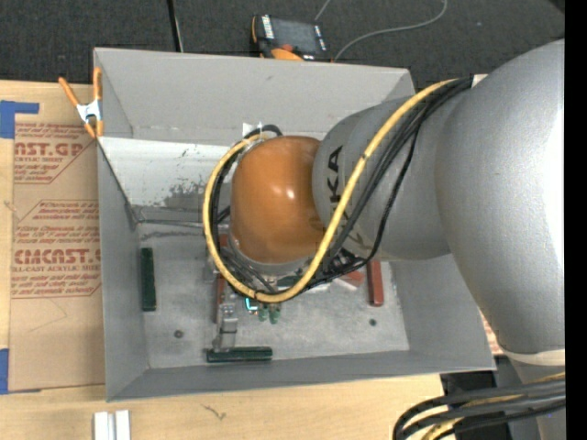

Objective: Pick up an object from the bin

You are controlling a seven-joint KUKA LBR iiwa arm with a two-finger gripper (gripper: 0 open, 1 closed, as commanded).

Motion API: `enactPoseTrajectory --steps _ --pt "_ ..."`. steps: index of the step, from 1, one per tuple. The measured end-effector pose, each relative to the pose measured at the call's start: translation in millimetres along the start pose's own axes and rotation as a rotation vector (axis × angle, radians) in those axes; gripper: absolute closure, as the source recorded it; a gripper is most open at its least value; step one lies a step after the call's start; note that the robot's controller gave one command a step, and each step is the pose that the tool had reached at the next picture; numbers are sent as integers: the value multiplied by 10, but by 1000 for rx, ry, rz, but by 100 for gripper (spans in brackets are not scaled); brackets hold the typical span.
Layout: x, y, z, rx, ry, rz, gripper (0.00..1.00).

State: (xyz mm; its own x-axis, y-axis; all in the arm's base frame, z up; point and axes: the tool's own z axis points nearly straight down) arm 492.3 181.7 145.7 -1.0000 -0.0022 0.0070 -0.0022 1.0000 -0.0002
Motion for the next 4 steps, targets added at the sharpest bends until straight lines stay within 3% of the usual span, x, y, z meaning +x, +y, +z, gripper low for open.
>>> enactPoseTrajectory --steps 1,2,3,4 --pt "31 -757 791 1 0 -114 0" --pt "-940 -1353 -49 4 -19 -229 0" --pt "-629 -2052 748 2 -12 -440 0" --pt "-625 -2038 749 -1 -10 -441 100"
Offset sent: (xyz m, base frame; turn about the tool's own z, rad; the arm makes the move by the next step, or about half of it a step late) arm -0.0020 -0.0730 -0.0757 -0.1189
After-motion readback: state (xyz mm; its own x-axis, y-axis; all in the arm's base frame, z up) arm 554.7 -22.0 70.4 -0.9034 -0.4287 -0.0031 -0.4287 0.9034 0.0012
